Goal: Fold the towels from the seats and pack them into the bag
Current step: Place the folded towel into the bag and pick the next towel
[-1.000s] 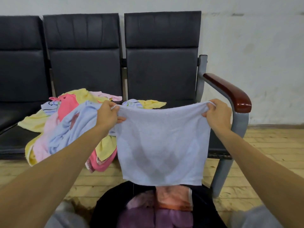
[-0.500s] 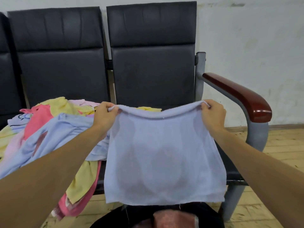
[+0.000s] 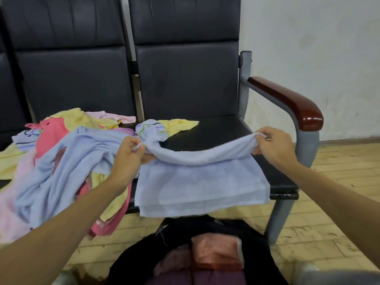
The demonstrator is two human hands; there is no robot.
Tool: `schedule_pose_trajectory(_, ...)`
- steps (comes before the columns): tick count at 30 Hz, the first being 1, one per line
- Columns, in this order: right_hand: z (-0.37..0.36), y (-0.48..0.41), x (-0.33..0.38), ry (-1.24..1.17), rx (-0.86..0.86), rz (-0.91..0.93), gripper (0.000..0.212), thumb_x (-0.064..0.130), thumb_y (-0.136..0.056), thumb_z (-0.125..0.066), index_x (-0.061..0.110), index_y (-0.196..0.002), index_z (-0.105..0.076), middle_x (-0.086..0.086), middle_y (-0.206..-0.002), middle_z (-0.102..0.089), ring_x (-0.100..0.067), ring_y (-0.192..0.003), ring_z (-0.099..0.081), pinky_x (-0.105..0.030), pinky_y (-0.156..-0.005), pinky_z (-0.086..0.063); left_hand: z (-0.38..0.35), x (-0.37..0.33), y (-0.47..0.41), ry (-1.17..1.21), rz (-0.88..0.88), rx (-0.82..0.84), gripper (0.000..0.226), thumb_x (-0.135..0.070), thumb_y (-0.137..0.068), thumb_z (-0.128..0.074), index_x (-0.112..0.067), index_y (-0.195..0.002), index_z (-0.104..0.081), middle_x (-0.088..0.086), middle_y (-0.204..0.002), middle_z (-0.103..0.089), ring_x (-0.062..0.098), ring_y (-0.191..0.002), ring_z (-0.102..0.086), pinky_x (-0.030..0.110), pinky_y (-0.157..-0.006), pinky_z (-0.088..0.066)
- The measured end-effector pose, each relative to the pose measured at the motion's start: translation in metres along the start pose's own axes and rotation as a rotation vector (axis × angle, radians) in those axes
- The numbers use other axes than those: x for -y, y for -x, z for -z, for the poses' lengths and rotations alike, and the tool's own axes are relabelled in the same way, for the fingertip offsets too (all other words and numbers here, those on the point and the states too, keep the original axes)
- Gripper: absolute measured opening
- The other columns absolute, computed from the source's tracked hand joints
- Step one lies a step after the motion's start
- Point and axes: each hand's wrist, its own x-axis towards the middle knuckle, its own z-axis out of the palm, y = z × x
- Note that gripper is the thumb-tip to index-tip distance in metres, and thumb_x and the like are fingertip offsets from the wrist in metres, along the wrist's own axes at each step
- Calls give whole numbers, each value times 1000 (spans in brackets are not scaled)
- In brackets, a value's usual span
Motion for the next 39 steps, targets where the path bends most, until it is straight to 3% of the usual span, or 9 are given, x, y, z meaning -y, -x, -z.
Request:
schedule_pose_trajectory(3,9,22,-3,295,332,99,21,10,-94,-50,10,-97,-70,-13,-97,-70,-27,-79,-65,-39,-75,-56,1,23,28,-107,25,129,19,-6,-100,-46,-18,-86,-44,10,-81,-60,24,-74,-65,33,-73,-57)
schedule_pose_trajectory(7,8,40,-6,634,591,240,27,14,-97,-46,21,-107,-69,9,-80,-62,-7,-59,-47,-13,-50,-29,12,53,43,-470,-88,343,18,-2,-94,-53,-19,-93,-50,0,-85,-60,18,-80,-58,19,-65,-40)
schedule_pose_trajectory(11,-7,36,-13,618,582,225,24,13,-99,-45,26,-95,-65,12,-70,-51,-5,-58,-43,-11,-48,-26,7,64,37,-535,-188,444,21,7,-91,-52,-5,-107,-59,-20,-103,-58,-9,-95,-55,4,-77,-39)
schedule_pose_trajectory(15,-29,21,-23,532,493,158,23,13,-100,-44,27,-84,-54,7,-72,-51,-7,-61,-47,-14,-52,-32,-4,73,15,-480,-171,360,22,12,-91,-49,-5,-96,-62,-40,-93,-58,-18,-87,-52,6,-78,-40)
schedule_pose_trajectory(22,-39,14,-18,446,237,99,16,6,-100,-44,5,-107,-59,-14,-94,-64,-19,-70,-50,-21,-62,-36,-12,59,2,-385,-153,107,29,-4,-97,-49,-27,-99,-66,-7,-99,-69,15,-93,-63,10,-74,-44)
schedule_pose_trajectory(26,-25,21,-11,240,112,81,16,6,-101,-46,4,-114,-54,-14,-87,-58,-14,-60,-46,-20,-50,-31,2,36,13,-331,-192,32,26,-9,-96,-53,-32,-95,-65,-4,-88,-68,26,-80,-60,15,-64,-43)
schedule_pose_trajectory(31,0,37,-5,194,117,135,11,11,-103,-43,12,-106,-53,-8,-83,-56,-12,-61,-47,-19,-51,-33,27,19,34,-351,-111,90,21,-12,-97,-52,-24,-99,-70,5,-97,-71,28,-91,-64,48,-87,-50)
schedule_pose_trajectory(35,11,41,-7,270,233,111,17,15,-101,-44,10,-100,-60,-7,-78,-60,-18,-66,-54,-30,-57,-45,37,18,44,-375,24,281,18,-19,-96,-57,-25,-95,-74,-8,-99,-73,18,-101,-65,39,-98,-47)
schedule_pose_trajectory(39,5,47,-11,430,468,2,30,22,-100,-45,1,-102,-67,-17,-87,-66,-30,-77,-60,-36,-72,-48,29,25,45,-507,122,502,18,-29,-95,-58,-27,-102,-74,-16,-114,-65,0,-109,-57,17,-91,-40)
